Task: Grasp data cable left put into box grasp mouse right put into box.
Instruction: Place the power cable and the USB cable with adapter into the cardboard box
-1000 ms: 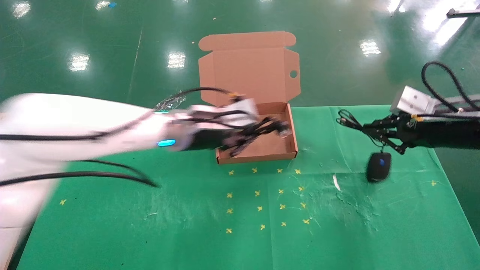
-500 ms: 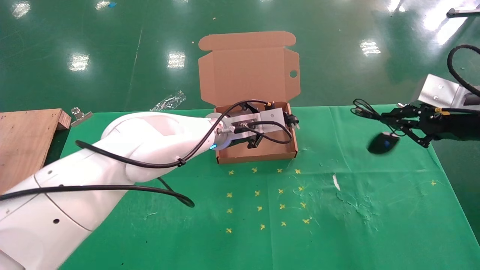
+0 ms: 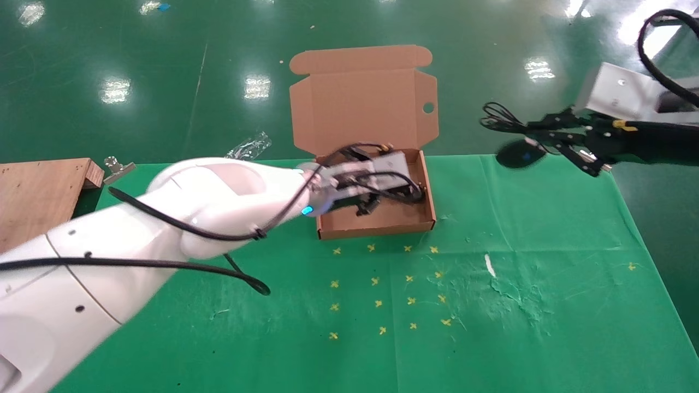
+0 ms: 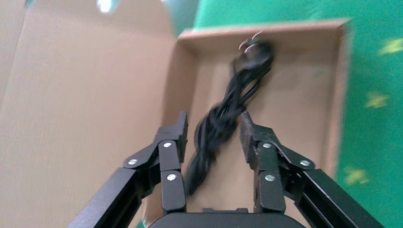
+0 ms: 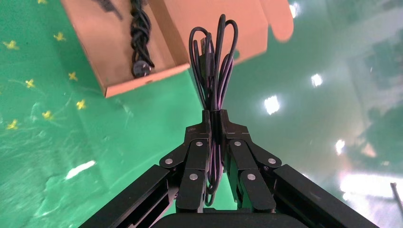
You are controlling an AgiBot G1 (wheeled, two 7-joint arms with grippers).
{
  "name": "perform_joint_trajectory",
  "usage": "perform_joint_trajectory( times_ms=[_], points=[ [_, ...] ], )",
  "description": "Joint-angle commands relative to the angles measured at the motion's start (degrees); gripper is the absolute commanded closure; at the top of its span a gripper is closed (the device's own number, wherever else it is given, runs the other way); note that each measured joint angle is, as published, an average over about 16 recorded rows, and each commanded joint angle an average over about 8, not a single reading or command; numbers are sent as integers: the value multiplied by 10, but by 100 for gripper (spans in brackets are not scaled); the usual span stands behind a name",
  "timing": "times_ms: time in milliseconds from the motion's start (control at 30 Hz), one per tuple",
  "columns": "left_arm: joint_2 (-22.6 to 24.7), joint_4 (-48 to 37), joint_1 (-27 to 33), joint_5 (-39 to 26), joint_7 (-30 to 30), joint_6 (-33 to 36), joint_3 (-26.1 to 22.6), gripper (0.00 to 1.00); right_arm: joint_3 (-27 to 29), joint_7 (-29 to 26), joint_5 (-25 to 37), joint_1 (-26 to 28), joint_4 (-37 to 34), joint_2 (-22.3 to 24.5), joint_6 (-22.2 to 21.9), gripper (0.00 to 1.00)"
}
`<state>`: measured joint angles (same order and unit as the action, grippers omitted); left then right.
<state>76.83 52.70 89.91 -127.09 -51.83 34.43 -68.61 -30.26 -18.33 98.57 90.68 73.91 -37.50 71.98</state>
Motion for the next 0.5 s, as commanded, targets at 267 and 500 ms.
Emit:
perform_joint_trajectory(
  times_ms=[267,500],
  points=[
    [-69,-70,39,37,-60,-5,34,0,-17,32,2,32,-18,-58,10,100],
    [-128,-86,54,85,-53,16,56,0,-27,66,-30,36,-61,-116,20,100]
  ],
)
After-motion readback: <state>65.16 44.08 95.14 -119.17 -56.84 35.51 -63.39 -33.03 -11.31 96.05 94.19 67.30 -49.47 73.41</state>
